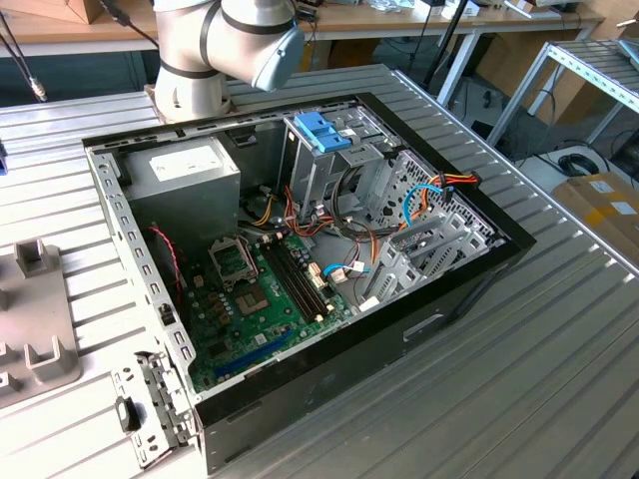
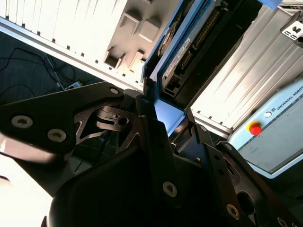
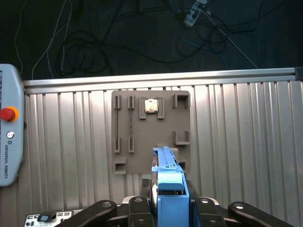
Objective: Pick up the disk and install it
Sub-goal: 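Pick up the disk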
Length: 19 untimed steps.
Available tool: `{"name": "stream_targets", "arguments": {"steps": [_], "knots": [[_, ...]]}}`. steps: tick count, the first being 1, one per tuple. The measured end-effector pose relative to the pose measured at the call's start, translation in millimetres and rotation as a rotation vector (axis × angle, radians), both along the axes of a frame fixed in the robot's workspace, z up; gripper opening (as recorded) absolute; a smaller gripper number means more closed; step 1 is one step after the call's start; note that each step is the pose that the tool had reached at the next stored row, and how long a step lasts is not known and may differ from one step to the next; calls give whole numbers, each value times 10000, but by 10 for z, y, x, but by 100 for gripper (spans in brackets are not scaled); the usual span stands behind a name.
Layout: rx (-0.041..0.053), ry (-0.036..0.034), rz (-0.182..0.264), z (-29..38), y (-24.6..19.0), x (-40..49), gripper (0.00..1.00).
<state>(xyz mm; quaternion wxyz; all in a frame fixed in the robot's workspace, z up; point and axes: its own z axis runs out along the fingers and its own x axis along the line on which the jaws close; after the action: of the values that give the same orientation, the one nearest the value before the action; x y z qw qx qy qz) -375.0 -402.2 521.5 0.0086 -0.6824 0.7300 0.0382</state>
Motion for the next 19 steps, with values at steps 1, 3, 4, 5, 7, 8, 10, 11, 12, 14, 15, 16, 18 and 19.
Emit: {"name": "stream_targets", "arguments": {"steps": [1,3,4,5,7,8,10,11,12,14,15,16,18,19], "knots": [[-6,0,-1,0,0,38,37],[-13,1,-1,0,0,73,37],[-13,0,-1,-1,0,79,37],[-14,0,-1,0,0,86,37],[-16,1,-1,0,0,100,37],[-17,0,0,0,0,107,37],[-19,0,0,-1,0,119,37],[-20,0,0,-1,0,125,37],[-21,0,-1,-1,0,132,37],[-24,0,0,-1,0,148,37],[-25,0,0,-1,0,153,37],[-26,0,0,-1,0,160,37],[-30,0,-1,-1,0,179,37],[-31,1,0,-1,0,189,37]]}}
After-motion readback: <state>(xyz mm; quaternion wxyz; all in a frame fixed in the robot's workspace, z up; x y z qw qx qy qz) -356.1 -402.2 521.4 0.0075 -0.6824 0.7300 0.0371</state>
